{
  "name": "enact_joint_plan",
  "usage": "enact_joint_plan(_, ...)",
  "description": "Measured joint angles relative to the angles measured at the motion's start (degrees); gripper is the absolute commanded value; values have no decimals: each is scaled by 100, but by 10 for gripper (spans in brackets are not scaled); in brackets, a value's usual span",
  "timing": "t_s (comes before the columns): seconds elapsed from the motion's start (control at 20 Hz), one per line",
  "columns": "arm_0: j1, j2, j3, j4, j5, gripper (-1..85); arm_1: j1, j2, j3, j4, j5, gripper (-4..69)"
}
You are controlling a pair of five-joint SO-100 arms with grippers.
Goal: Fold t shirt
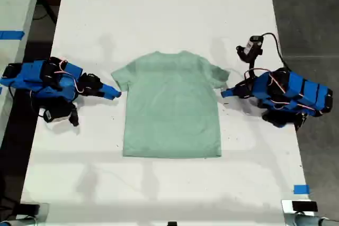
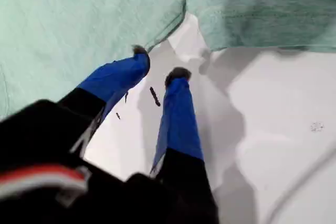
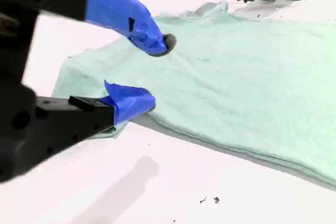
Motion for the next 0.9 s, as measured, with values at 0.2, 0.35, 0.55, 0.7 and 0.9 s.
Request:
enact_joint_plan(0.2,-527,0,9,0,-132,0,-176,0,0,0,2030,13)
enact_joint_plan(0.35,-606,0,9,0,-132,0,-185,0,0,0,3516,13)
enact_joint_plan(0.55,-606,0,0,9,-255,0,-360,0,0,0,3735,13)
enact_joint_plan(0.7,-598,0,-44,53,-466,0,-378,-26,-132,246,3718,13)
enact_joint_plan(0.9,-598,0,-70,62,-483,0,387,-2285,-1969,448,2487,14)
